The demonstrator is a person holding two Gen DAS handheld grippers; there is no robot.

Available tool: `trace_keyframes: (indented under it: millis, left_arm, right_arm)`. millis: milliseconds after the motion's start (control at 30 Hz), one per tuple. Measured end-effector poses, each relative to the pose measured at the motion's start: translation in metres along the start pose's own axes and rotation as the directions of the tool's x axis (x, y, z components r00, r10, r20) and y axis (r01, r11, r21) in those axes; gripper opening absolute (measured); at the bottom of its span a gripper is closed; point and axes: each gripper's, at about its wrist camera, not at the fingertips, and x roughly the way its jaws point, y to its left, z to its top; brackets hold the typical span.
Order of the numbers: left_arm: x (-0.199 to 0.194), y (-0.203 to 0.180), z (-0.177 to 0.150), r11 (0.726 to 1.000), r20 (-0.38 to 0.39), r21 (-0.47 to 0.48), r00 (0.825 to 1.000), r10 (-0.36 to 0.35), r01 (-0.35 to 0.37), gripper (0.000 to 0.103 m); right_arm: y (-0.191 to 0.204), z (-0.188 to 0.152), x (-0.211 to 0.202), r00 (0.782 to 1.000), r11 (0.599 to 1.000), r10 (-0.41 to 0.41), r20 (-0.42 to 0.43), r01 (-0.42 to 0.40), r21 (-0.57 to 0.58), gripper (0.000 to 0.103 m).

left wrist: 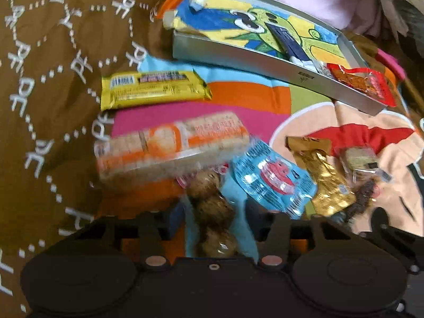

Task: Organize snacks
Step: 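Lower the left tool onto the quail-egg pack while the right tool reaches the mandarin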

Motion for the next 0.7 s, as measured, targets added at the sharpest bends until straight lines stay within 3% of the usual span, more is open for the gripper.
trace_keyframes:
  millis: [167, 367, 600, 700]
  left_arm:
    - [-0.011, 0.008, -0.009, 1.000, -0.055, 0.000, 0.998, -0.023, 0.023, 0.046]
    - [-0.019, 0.004, -0.012, 0.997, -0.093, 0.071, 0.996, 0.003, 0.003, 0.050]
    - [-0.012, -0.002, -0.011, 0.994, -0.101, 0.103, 0.995, -0.021, 0.032, 0.074]
    - [-0.009, -0.006, -0.012, 0.991, -0.104, 0.132, 0.995, -0.006, 0.020, 0.075]
  right_arm:
    - [0.000, 0.000, -0.005, 1.000, 1.000, -0.007, -0.023, 0.007, 0.009, 0.040]
    - [-0.003, -0.005, -0.014, 0.999, 1.000, -0.001, -0.048, 0.002, 0.030, 0.040]
    - [0.000, -0.005, -0.013, 0.999, 1.000, -0.016, -0.043, 0.015, -0.010, 0.040]
    - [0.003, -0.007, -0.011, 0.999, 0.999, -0.023, -0.046, 0.021, -0.026, 0.041]
